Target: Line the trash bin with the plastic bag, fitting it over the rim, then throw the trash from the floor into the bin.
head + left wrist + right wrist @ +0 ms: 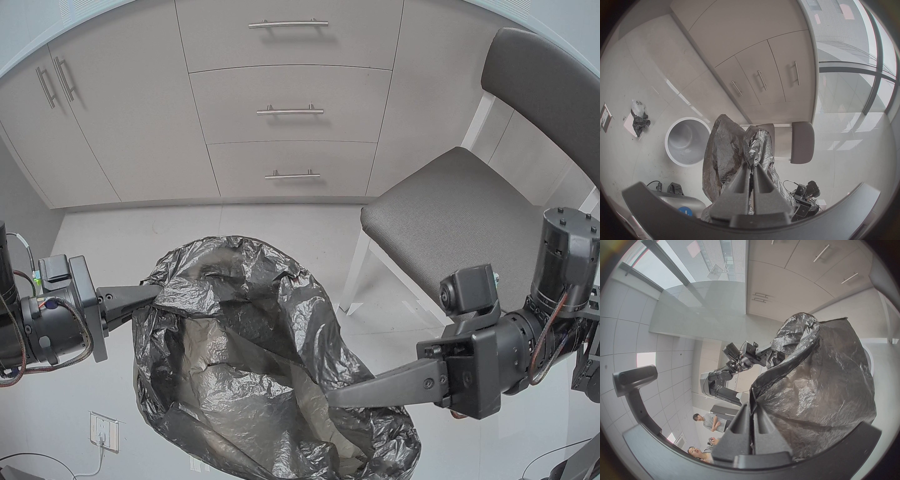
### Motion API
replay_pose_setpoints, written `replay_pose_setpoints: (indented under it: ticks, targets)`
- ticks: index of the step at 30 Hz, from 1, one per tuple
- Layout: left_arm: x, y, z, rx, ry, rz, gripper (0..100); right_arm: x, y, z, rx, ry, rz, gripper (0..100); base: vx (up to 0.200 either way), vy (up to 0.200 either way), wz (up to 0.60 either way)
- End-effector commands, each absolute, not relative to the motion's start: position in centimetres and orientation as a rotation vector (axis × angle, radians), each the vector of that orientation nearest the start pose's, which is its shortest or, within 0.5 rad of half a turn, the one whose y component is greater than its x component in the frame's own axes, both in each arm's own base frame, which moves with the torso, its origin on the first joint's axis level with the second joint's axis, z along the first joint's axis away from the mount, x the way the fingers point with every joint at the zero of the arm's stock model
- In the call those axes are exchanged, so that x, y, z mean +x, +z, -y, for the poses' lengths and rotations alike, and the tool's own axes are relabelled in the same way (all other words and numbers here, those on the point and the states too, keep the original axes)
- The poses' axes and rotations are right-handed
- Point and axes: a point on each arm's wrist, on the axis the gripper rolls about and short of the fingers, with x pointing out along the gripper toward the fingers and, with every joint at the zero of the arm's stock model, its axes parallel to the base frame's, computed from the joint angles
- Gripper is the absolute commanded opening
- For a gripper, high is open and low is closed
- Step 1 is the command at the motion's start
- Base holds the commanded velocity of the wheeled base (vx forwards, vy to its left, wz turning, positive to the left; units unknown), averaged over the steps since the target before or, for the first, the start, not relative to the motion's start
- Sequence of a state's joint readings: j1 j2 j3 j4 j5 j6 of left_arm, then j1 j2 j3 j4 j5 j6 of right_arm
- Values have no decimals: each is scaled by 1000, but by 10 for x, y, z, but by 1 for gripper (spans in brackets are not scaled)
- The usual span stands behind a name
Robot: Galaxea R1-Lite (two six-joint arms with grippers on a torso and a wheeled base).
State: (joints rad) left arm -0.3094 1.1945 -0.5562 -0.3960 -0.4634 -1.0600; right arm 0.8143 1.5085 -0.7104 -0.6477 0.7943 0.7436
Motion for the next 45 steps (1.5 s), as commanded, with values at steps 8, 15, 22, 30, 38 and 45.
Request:
replay_pose_setpoints:
  ticks: [8,15,22,30,38,45]
  targets:
    - [165,187,65,-1026,-507,-738,0,150,186,-198,554,1456,-878,0,0,0,0]
    - [166,174,67,-1023,-481,-800,0,142,174,-197,544,1452,-940,0,0,0,0]
    - [170,159,70,-1017,-450,-861,0,143,167,-207,533,1460,-974,0,0,0,0]
    - [185,147,75,-1010,-409,-913,0,150,157,-218,526,1447,-1006,0,0,0,0]
    - [212,137,68,-1038,-368,-853,0,169,153,-241,530,1450,-985,0,0,0,0]
    - [226,131,56,-1061,-306,-829,0,186,144,-263,529,1445,-996,0,0,0,0]
